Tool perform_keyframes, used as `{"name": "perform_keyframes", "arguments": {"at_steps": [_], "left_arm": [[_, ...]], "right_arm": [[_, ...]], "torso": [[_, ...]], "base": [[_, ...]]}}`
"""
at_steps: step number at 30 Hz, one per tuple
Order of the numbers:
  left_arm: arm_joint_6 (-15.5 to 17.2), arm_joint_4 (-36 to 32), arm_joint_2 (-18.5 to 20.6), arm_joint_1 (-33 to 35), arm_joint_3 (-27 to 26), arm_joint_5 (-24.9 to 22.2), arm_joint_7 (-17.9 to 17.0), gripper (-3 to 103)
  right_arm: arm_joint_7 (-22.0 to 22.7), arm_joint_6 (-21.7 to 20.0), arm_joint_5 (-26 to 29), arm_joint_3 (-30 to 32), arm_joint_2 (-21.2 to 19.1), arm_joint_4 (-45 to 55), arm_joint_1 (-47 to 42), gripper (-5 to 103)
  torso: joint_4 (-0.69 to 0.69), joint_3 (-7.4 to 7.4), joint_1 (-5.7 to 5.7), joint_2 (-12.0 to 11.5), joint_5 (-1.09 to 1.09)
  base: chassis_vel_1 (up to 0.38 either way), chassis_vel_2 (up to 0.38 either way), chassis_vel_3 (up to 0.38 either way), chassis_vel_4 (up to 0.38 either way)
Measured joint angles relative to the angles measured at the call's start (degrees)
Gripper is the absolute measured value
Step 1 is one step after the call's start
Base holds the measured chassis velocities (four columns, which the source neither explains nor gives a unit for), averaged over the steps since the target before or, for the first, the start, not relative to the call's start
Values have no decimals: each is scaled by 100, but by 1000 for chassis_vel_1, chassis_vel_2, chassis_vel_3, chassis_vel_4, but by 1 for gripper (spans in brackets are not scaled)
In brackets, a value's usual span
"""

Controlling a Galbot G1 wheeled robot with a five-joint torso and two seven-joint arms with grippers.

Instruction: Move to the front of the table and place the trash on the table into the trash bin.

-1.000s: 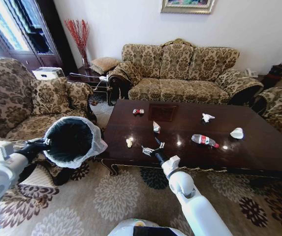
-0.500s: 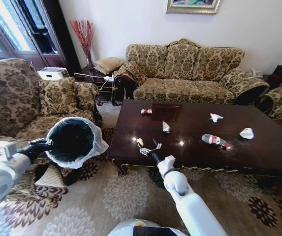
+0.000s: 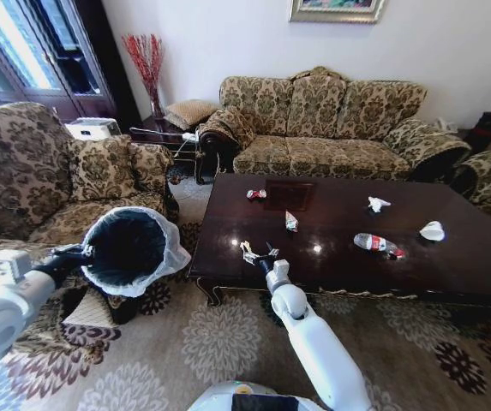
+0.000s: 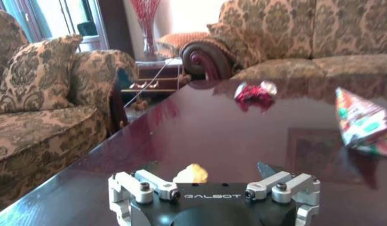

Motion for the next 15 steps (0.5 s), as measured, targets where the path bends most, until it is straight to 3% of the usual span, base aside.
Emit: {"name": "perform_keyframes", "arguments": {"at_steps": [5,8,10,15], "left_arm": [[1,-27,-30,38,9,33,-5,0],[0,-27,-28,41,1,35,-5,0],[0,-25,-26,38,1,35,-5,0],[-11,-25,-41,36,6,36,-6,0]], "right_arm": [[-141,0,97,6,94,-297,77,102],[-210,0,99,18,150,-392,83,88],[-236,-1,101,17,157,-405,85,88],[-295,-39,108,4,195,-449,94,66]], "torso": [[-3,0,0,0,2],[-3,0,0,0,3],[-3,0,0,0,2],[-2,0,0,0,2]], "base": [[0,0,0,0],[0,0,0,0],[0,0,0,0],[0,0,0,0]]}}
